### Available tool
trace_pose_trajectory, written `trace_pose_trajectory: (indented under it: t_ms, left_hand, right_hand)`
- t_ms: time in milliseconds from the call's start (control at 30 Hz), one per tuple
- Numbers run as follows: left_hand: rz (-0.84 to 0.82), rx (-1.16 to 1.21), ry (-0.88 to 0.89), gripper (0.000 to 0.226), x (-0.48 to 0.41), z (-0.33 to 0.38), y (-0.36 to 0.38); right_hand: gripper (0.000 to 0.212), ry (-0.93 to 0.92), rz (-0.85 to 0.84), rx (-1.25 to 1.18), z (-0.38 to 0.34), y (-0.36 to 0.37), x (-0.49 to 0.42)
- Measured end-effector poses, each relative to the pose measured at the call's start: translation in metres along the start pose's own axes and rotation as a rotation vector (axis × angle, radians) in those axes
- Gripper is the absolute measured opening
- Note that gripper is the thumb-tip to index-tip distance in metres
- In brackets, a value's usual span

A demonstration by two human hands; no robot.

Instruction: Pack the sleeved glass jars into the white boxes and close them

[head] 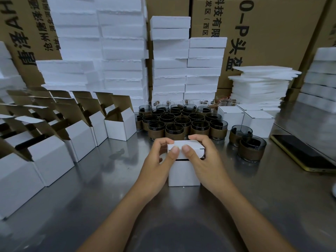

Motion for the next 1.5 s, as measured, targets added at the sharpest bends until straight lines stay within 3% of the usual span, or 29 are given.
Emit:
trace_pose_trajectory:
  t_ms: [333, 600, 833, 967, 1167, 1267, 1500]
  left_hand:
    - [0.0, 0.057, -0.027, 0.031, -0.001, -0.005, -0.001]
    - [-0.012, 0.078, -0.049, 0.045, -0.004, -0.008, 0.0]
    - [0.026, 0.066, -0.082, 0.031, -0.001, -0.004, -0.001]
    - [0.068, 0.104, -0.086, 0.033, -0.002, -0.002, -0.003]
    - [0.151, 0.15, -0.089, 0.039, 0.002, -0.001, -0.008]
    - [0.197, 0.136, -0.081, 0.035, 0.003, -0.002, -0.011]
    - [0.261, 0.234, -0.078, 0.016, 0.001, -0.002, -0.015]
  right_hand:
    - [0.017, 0.008, -0.059, -0.017, 0.008, 0.003, -0.002]
    - [0.032, 0.013, -0.065, 0.001, 0.011, 0.004, -0.006]
    - [0.019, -0.1, 0.139, 0.2, 0.008, 0.001, -0.001]
    - [0.011, -0.075, 0.157, 0.232, 0.007, 0.0, 0.002]
    - [0.064, -0.104, -0.041, 0.366, -0.004, 0.007, 0.015]
    - [0.082, -0.064, -0.055, 0.427, -0.01, 0.014, 0.021]
    - [0.079, 0.055, 0.042, 0.39, -0.016, 0.011, 0.025]
Point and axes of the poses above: each hand's wrist, its own x-axis away from the middle knuckle, its own y-axis out of the palm, z = x × y, the point moved 3 cm from there along -x, towards the middle knuckle, and after that the axes turned 15 degrees about x, right-handed, at the moved point
